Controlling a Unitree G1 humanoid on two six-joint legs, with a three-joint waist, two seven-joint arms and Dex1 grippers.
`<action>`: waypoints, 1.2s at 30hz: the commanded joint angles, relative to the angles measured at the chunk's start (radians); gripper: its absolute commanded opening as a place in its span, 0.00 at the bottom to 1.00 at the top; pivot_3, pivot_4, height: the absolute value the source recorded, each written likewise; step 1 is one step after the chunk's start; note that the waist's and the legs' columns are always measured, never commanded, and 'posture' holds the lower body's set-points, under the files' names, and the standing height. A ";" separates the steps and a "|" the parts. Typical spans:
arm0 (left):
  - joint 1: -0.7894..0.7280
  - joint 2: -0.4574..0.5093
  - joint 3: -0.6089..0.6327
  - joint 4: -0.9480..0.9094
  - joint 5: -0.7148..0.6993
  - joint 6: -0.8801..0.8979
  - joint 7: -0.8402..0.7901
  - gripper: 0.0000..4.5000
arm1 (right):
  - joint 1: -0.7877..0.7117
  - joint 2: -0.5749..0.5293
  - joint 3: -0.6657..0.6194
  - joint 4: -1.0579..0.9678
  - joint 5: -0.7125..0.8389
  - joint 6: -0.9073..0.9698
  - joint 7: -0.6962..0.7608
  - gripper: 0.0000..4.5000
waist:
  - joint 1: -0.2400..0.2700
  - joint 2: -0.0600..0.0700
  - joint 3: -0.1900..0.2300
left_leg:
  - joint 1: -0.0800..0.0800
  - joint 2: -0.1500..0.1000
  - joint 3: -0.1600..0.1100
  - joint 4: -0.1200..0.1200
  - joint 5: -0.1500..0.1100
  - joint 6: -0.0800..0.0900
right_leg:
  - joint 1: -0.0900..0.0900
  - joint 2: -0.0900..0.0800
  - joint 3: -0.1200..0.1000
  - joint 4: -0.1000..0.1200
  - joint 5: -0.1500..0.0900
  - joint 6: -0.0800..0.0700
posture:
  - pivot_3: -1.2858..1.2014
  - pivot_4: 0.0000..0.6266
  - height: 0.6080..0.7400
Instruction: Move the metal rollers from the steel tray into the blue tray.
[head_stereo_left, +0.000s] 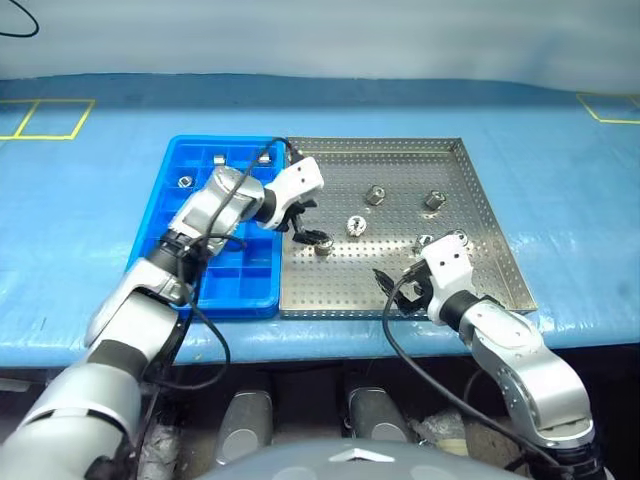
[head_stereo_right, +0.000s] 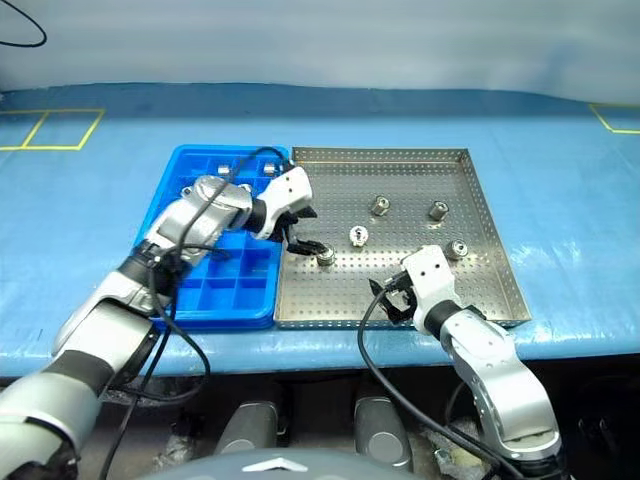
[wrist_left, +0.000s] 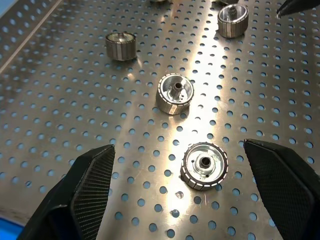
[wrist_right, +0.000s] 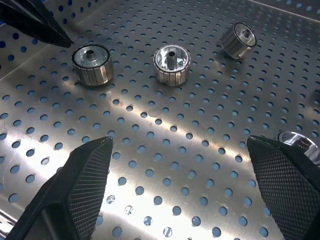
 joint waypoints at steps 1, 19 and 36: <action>-0.045 -0.022 -0.013 0.059 0.048 -0.063 -0.049 0.99 | 0.015 0.017 -0.019 -0.059 -0.007 -0.028 -0.024 1.00 | -0.010 0.000 0.000 | 0.000 0.000 0.000 0.000 0.000 0.000 | 0.000 0.000 0.000 0.000 0.000 0.000 | 0.47 0.24 1.00; -0.040 -0.079 -0.017 0.188 0.204 -0.176 -0.106 0.37 | 0.027 0.044 -0.014 -0.062 -0.014 -0.043 -0.052 1.00 | -0.031 0.000 0.000 | -0.001 0.000 0.001 0.005 0.000 0.000 | 0.000 0.000 0.002 0.001 0.002 0.003 | 0.46 0.24 1.00; 0.466 -0.003 0.641 -0.530 0.069 0.023 0.491 0.37 | -0.177 0.091 0.199 0.054 -0.027 -0.060 0.001 1.00 | -0.006 0.001 0.000 | 0.002 0.004 -0.001 0.006 0.000 0.000 | 0.002 -0.002 0.002 0.003 0.003 0.005 | 0.52 0.24 1.00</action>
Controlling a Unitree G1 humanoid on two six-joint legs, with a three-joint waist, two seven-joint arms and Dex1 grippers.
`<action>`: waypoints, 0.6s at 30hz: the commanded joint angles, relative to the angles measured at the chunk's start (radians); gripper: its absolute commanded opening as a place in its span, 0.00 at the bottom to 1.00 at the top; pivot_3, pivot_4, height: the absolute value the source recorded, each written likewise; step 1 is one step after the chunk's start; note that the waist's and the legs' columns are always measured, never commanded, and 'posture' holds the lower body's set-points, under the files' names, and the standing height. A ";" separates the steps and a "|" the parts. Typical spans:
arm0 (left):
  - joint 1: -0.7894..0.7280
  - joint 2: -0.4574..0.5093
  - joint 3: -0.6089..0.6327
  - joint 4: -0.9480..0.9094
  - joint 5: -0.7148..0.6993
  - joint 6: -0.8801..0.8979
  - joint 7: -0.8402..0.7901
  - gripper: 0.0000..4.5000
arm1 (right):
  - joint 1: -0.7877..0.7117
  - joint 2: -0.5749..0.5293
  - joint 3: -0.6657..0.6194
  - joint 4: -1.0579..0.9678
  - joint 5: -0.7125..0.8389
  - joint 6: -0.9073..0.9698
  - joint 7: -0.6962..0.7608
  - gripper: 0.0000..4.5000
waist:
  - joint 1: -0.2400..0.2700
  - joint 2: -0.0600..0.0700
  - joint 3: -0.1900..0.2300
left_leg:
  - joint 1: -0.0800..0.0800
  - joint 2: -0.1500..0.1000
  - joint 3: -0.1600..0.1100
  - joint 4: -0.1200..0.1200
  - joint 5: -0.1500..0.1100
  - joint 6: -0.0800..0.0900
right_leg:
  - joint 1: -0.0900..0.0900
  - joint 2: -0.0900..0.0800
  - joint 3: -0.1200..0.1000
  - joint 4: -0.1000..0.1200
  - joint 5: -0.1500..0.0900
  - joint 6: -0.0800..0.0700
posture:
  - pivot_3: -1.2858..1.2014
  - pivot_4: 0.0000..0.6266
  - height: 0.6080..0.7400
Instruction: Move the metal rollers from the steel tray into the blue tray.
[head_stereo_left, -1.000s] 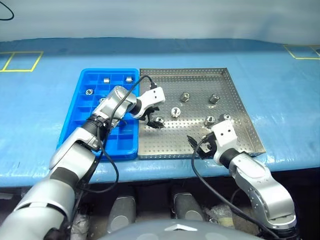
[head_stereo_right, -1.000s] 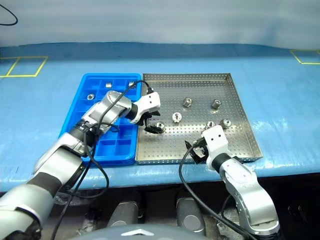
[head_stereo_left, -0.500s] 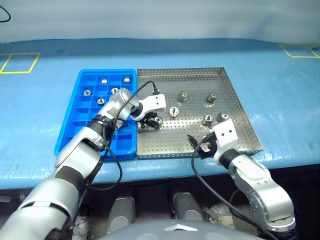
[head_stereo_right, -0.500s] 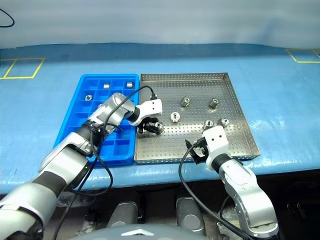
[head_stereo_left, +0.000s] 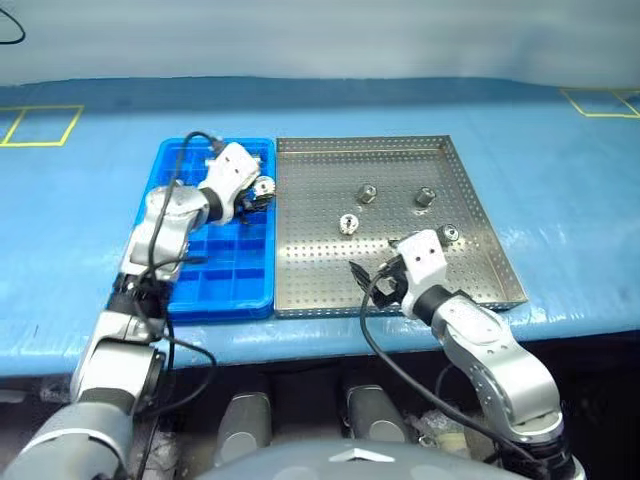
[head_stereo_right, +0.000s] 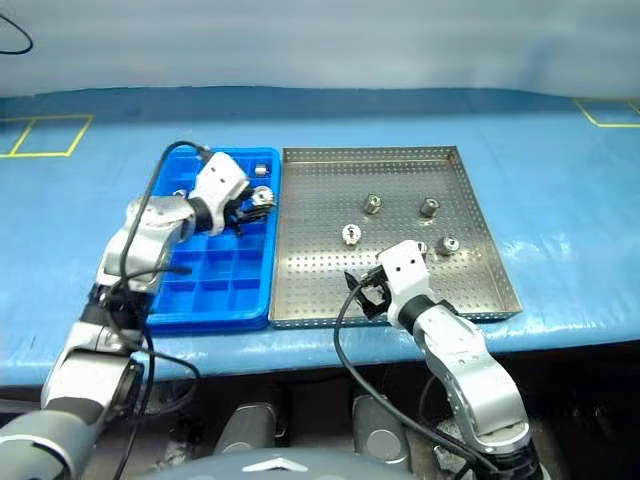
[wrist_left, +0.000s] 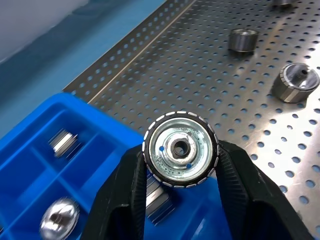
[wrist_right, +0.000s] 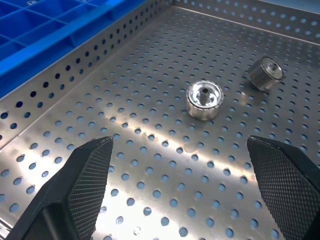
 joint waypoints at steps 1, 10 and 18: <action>0.127 -0.053 0.162 -0.176 -0.027 0.010 0.181 0.37 | -0.096 0.015 0.081 0.038 0.000 -0.049 0.059 1.00 | 0.004 0.000 0.000 | 0.001 0.000 0.001 0.000 0.000 0.000 | 0.001 -0.001 0.000 -0.001 0.000 0.000 | 0.53 0.24 1.00; 0.268 -0.128 0.261 -0.188 0.016 -0.057 0.475 0.37 | -0.192 0.029 0.167 0.110 -0.007 -0.088 0.128 1.00 | 0.069 -0.001 0.000 | 0.002 -0.002 -0.002 0.001 0.001 -0.001 | 0.003 -0.001 -0.003 -0.002 0.004 -0.005 | 0.55 0.24 1.00; 0.222 -0.134 0.217 -0.040 -0.017 -0.083 0.469 0.37 | -0.152 0.028 0.147 0.085 -0.011 -0.081 0.110 1.00 | 0.071 -0.001 0.000 | 0.003 -0.004 -0.001 0.001 0.001 -0.001 | 0.003 0.000 -0.004 -0.004 0.004 -0.011 | 0.53 0.24 1.00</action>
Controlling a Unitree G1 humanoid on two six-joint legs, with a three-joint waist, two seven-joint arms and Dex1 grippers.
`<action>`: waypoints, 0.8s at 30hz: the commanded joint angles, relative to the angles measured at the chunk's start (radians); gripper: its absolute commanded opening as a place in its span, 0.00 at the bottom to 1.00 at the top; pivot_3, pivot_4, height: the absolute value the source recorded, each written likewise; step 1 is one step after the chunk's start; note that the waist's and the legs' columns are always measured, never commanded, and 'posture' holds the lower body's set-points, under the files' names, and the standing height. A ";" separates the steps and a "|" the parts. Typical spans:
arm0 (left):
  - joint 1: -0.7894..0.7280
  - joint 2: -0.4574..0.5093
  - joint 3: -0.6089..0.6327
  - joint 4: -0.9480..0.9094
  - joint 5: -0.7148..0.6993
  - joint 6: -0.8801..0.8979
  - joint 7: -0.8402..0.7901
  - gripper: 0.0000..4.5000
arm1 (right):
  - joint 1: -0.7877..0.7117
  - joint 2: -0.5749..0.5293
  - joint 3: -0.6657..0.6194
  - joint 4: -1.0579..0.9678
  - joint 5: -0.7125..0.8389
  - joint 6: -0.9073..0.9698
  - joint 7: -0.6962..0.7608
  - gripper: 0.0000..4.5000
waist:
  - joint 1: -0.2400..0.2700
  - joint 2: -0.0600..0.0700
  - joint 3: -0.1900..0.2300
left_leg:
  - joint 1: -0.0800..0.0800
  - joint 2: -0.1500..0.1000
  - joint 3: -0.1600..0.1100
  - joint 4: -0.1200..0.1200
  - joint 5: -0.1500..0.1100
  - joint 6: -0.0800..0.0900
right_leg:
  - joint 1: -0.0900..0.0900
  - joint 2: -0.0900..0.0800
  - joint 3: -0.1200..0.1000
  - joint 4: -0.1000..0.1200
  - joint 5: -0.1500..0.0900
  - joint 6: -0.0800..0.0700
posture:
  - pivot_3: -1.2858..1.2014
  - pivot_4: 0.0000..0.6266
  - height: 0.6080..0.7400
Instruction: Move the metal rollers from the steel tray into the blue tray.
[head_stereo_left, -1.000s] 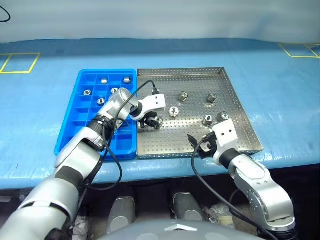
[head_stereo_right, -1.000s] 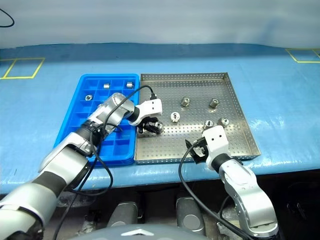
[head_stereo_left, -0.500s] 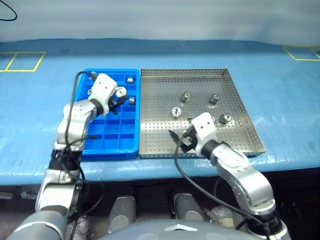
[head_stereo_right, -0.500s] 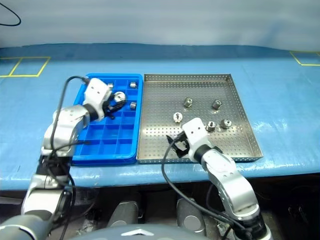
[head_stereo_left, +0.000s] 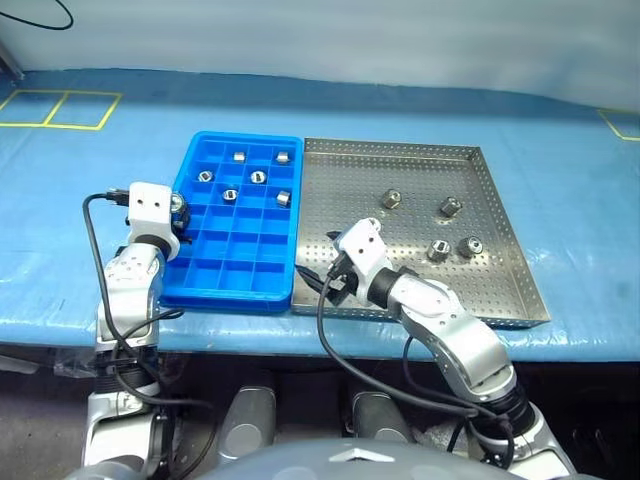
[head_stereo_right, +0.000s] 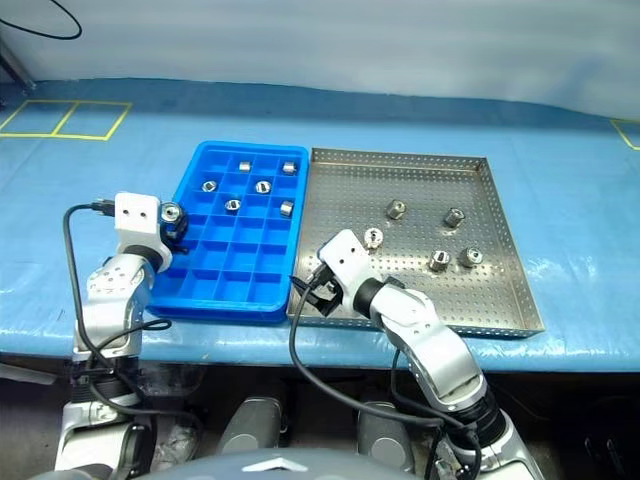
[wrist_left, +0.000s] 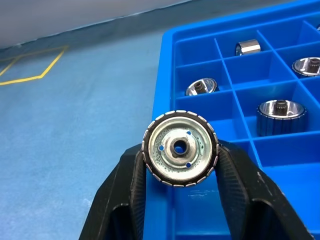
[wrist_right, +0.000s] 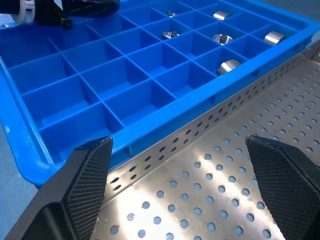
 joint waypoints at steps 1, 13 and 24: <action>-0.031 0.002 -0.031 0.031 -0.013 -0.015 -0.013 0.37 | 0.014 0.004 -0.024 -0.050 -0.005 -0.012 -0.016 1.00 | -0.004 0.000 0.000 | 0.000 0.000 0.000 0.000 0.000 0.000 | 0.000 0.000 0.000 0.000 0.000 -0.001 | 0.52 0.24 1.00; 0.056 0.014 0.003 -0.191 -0.027 0.114 0.036 0.83 | 0.088 0.013 -0.062 -0.091 -0.011 -0.007 -0.067 1.00 | -0.049 0.000 0.000 | 0.000 0.002 0.001 -0.002 0.000 0.000 | -0.002 0.001 0.001 0.000 0.001 0.002 | 0.50 0.24 1.00; 0.072 0.001 -0.045 -0.327 -0.075 0.158 0.014 0.99 | 0.082 0.017 -0.062 -0.079 -0.012 -0.009 -0.066 1.00 | -0.047 0.000 0.000 | 0.000 0.001 0.002 -0.001 0.000 0.000 | -0.001 0.000 0.002 0.000 -0.001 0.002 | 0.51 0.24 1.00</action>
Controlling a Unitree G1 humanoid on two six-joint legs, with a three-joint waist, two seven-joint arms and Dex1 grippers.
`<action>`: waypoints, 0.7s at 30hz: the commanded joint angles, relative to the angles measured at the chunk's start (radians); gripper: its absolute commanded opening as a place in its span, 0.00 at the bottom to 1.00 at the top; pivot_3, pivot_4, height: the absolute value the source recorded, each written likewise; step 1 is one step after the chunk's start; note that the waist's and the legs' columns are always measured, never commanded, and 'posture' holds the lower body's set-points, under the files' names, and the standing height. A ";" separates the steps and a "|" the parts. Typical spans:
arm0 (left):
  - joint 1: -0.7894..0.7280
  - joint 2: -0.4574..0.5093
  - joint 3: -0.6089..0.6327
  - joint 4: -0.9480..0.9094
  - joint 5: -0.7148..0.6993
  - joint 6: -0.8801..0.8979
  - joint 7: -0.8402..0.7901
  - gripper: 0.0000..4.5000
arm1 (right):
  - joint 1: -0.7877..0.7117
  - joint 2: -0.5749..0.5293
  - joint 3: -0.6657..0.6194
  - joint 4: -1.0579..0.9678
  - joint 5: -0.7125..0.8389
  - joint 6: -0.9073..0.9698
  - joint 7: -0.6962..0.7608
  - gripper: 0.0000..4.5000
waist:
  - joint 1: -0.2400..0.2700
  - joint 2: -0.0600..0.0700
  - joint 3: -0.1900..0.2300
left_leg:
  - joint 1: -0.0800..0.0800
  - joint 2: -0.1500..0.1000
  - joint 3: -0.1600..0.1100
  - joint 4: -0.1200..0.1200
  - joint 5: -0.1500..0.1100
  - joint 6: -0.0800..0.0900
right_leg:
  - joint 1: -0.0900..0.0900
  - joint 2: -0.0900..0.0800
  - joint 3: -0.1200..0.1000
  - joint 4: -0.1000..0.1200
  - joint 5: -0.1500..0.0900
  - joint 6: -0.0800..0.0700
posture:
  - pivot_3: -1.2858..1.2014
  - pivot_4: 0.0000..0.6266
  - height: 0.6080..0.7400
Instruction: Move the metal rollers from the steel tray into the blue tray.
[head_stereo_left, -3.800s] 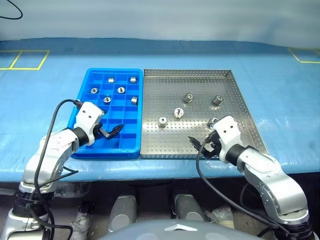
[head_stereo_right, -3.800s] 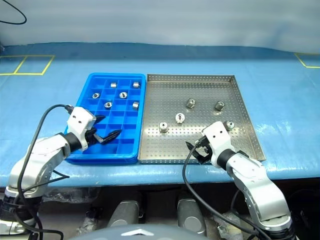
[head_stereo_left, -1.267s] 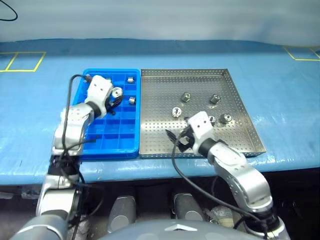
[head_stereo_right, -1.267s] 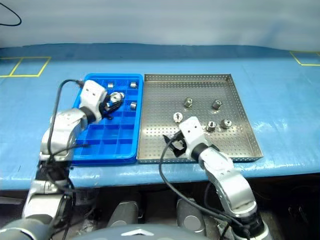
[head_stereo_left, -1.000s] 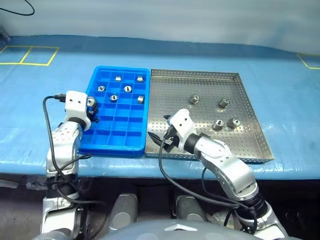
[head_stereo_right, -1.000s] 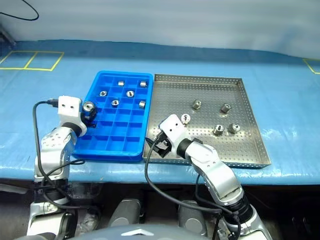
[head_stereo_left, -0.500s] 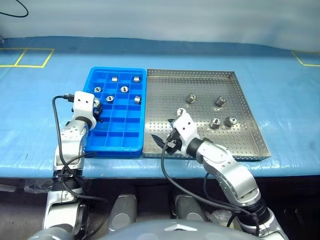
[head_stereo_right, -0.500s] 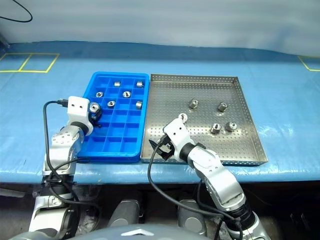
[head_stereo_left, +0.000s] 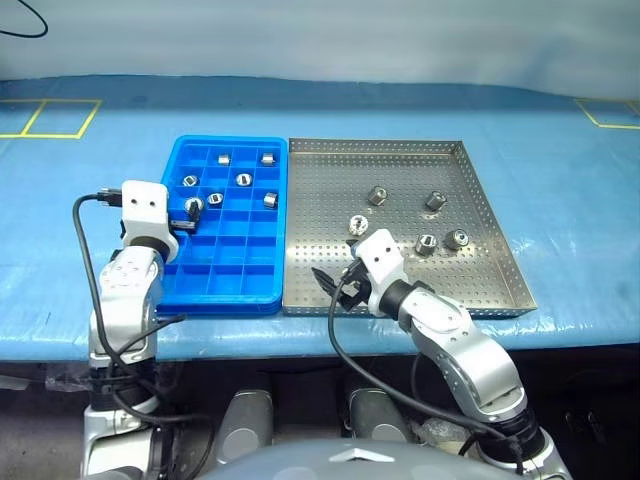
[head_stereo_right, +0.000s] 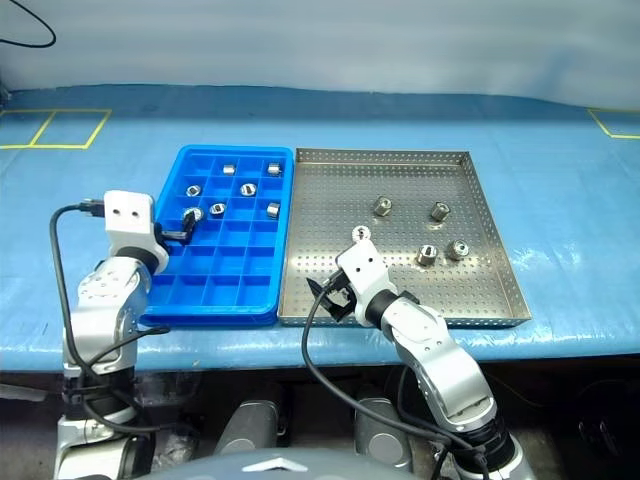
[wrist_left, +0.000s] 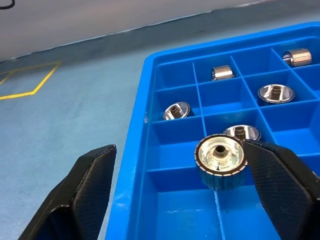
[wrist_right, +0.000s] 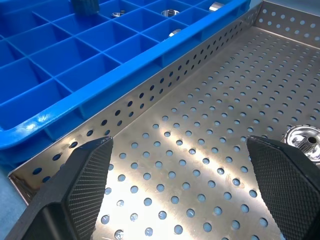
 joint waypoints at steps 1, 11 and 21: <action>-0.013 0.018 -0.040 -0.057 -0.022 0.013 -0.043 0.99 | -0.014 0.010 -0.014 -0.032 0.004 -0.011 0.001 1.00 | 0.000 0.000 0.000 | 0.000 0.000 0.000 0.000 0.000 0.000 | 0.000 0.000 0.000 0.000 0.000 0.000 | 0.51 0.24 1.00; -0.222 0.007 -0.118 0.128 -0.118 0.035 -0.173 0.99 | -0.024 0.012 -0.014 -0.022 0.001 -0.012 0.007 1.00 | 0.009 0.000 0.000 | 0.000 0.000 0.000 0.000 0.000 0.000 | 0.000 0.001 0.000 0.000 -0.001 0.001 | 0.52 0.24 1.00; -0.399 -0.065 -0.071 0.363 -0.143 0.155 -0.064 0.99 | 0.005 0.021 -0.038 -0.049 -0.003 -0.007 -0.020 1.00 | -0.007 -0.001 0.000 | -0.001 0.000 0.000 -0.002 0.000 0.000 | -0.001 0.002 0.000 0.000 0.002 0.007 | 0.50 0.24 1.00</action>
